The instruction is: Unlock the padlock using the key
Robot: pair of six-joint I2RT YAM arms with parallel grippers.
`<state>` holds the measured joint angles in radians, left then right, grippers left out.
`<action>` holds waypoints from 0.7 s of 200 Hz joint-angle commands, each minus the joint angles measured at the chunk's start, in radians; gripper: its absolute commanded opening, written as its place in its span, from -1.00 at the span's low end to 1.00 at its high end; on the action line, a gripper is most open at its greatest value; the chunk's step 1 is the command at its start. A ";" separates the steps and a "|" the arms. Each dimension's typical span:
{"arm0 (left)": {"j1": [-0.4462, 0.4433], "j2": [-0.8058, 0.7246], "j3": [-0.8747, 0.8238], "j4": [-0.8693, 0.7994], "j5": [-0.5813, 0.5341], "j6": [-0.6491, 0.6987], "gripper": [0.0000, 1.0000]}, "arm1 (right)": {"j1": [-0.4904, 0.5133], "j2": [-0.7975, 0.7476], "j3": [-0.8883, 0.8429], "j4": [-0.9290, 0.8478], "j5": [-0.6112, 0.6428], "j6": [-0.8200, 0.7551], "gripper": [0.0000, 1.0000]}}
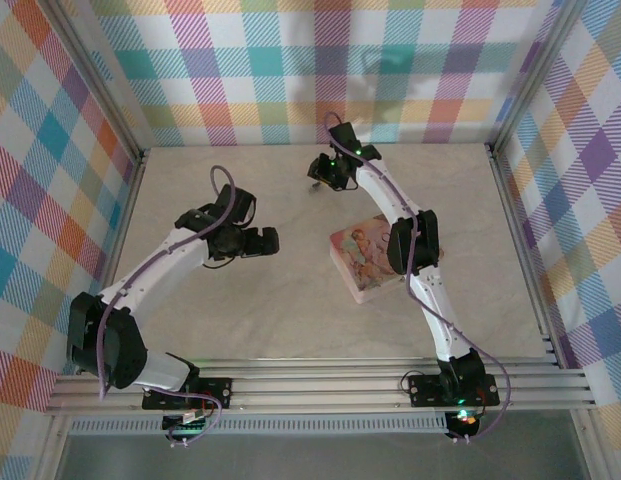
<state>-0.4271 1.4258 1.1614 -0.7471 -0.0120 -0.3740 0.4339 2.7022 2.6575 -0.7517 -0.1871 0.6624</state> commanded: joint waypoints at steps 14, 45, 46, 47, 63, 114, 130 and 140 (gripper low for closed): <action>0.015 -0.010 0.044 0.071 0.059 0.053 1.00 | 0.008 -0.101 0.014 -0.006 0.000 -0.105 0.06; 0.015 -0.075 0.041 0.129 0.046 0.139 1.00 | -0.012 -0.240 -0.072 -0.043 0.027 -0.150 0.40; 0.015 -0.078 0.040 0.131 0.044 0.142 1.00 | -0.013 -0.246 -0.076 -0.044 0.029 -0.152 0.42; 0.015 -0.082 0.039 0.134 0.042 0.146 1.00 | -0.013 -0.252 -0.080 -0.045 0.034 -0.154 0.44; 0.016 -0.130 0.022 0.171 0.016 0.220 1.00 | -0.014 -0.349 -0.162 -0.056 0.096 -0.204 0.68; 0.016 -0.284 -0.007 0.207 -0.132 0.437 1.00 | -0.017 -0.708 -0.579 0.000 0.292 -0.337 0.99; 0.017 -0.340 -0.070 0.254 -0.193 0.498 1.00 | -0.018 -0.859 -0.808 0.088 0.351 -0.363 0.99; 0.019 -0.371 -0.120 0.291 -0.254 0.517 1.00 | -0.019 -0.967 -0.972 0.169 0.389 -0.379 0.99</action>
<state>-0.4263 1.1210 1.1378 -0.5312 -0.1215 0.0174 0.4191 1.8915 1.9697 -0.7036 0.0753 0.3676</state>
